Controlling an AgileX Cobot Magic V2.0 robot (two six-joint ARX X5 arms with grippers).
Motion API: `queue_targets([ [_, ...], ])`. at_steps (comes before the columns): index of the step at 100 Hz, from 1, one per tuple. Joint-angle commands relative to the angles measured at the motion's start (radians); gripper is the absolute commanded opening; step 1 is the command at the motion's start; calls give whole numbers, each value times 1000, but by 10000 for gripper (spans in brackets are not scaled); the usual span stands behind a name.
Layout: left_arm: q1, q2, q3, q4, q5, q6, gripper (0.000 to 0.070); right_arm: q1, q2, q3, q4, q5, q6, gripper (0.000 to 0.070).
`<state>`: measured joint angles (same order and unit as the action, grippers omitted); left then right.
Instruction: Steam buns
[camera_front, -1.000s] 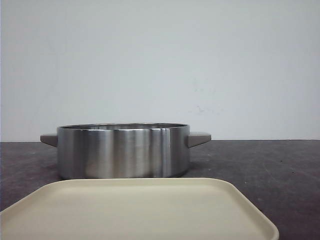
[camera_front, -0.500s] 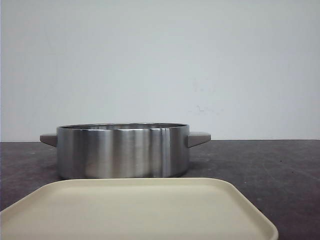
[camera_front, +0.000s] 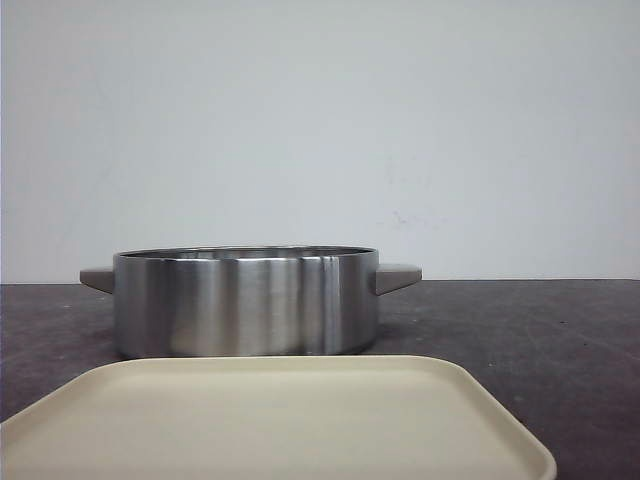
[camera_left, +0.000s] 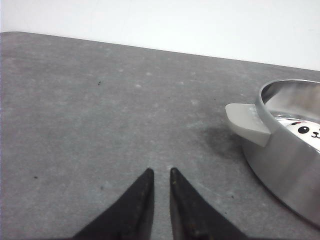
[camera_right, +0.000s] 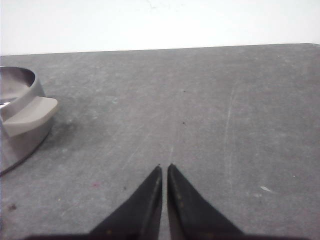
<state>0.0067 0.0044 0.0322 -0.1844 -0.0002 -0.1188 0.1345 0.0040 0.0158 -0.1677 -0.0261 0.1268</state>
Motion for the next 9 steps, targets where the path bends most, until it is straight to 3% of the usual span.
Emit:
queue_targets([
  [1, 2, -2, -18, -3, 1, 0, 12, 0, 0, -5, 13, 0, -10, 11],
  [9, 2, -2, -18, -3, 1, 0, 12, 0, 0, -5, 13, 0, -10, 11],
])
